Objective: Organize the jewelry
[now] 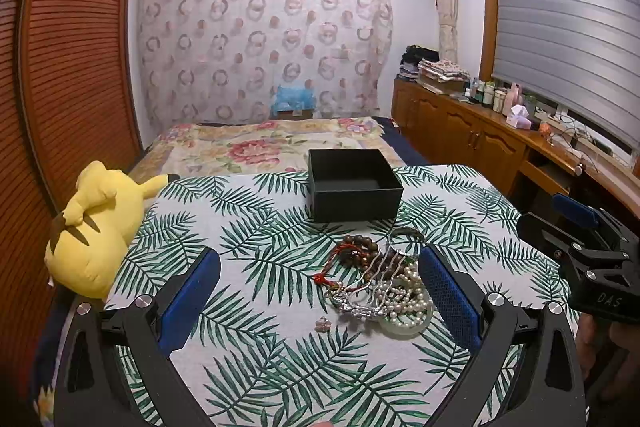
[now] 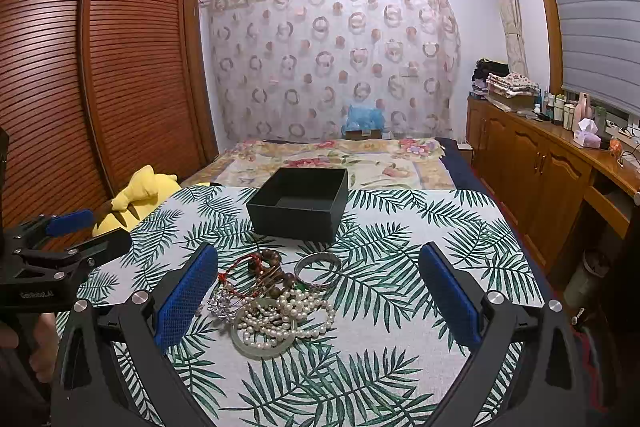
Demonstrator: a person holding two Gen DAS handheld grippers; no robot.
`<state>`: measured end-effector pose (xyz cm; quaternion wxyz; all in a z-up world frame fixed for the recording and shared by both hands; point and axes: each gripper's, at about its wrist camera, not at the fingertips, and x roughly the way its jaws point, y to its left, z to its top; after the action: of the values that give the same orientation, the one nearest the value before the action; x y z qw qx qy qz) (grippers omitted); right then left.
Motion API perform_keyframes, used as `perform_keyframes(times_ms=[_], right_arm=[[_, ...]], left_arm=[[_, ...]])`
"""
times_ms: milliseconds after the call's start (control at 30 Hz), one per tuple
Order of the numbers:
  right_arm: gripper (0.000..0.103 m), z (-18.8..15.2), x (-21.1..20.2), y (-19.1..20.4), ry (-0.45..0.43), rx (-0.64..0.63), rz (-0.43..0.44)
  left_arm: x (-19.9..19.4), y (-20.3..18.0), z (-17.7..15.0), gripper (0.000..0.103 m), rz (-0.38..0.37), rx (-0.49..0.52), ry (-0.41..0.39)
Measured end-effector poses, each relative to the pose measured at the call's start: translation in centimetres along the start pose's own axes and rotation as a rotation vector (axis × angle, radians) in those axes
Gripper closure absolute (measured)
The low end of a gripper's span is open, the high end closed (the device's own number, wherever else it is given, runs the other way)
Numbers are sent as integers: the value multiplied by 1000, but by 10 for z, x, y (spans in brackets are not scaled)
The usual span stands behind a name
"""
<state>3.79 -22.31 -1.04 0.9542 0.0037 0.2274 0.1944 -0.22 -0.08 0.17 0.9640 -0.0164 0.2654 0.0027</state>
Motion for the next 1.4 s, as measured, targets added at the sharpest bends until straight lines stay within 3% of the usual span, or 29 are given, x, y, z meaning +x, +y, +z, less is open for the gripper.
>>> perform_keyframes(times_ms=[1400], right_arm=[[2,0,-2,1,-2,-3,2]], left_arm=[[-1,1,2,7,-2,-2,-2]])
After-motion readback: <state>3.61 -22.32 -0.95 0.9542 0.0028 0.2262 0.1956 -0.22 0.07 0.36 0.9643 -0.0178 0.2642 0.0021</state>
